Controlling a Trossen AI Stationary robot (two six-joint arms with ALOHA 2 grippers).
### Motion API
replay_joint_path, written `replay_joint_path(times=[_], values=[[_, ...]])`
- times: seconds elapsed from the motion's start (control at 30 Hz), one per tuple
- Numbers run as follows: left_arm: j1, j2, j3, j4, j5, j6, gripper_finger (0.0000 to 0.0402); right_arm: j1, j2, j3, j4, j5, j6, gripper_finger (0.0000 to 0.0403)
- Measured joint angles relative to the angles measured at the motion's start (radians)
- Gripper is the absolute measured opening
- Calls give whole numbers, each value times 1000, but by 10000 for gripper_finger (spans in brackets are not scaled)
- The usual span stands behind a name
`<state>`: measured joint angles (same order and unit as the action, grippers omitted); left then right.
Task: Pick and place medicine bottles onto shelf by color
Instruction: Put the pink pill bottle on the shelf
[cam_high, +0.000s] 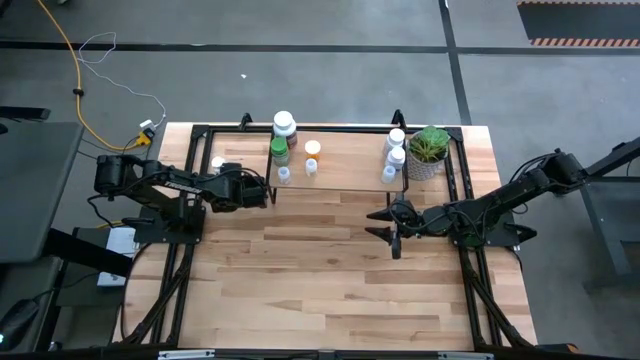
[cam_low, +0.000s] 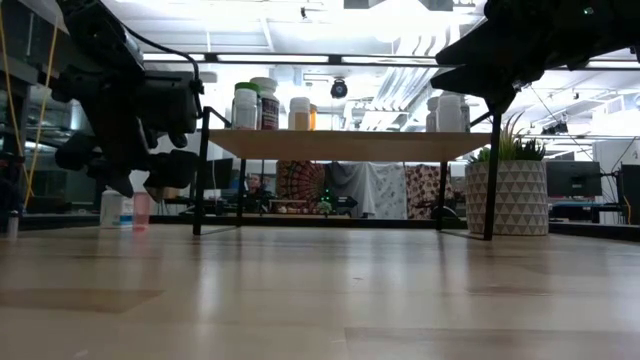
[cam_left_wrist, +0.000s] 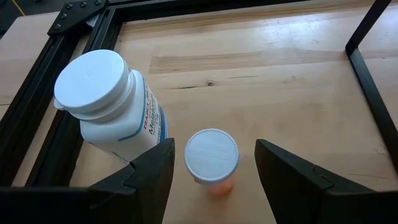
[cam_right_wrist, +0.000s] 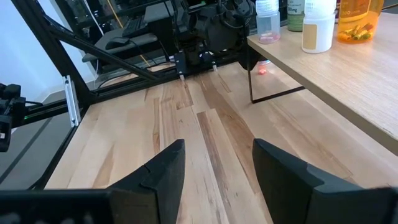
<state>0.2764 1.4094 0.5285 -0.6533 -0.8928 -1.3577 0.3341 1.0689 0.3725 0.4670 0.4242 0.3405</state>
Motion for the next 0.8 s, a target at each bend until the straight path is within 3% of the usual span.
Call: replay_joint_path(times=[0.3,0.8], values=[[0,0,0,0,0,-13,205,0,0,0,0,0,0,179],[0,0,0,1,-8,-27,128,0,0,0,0,0,0,179]])
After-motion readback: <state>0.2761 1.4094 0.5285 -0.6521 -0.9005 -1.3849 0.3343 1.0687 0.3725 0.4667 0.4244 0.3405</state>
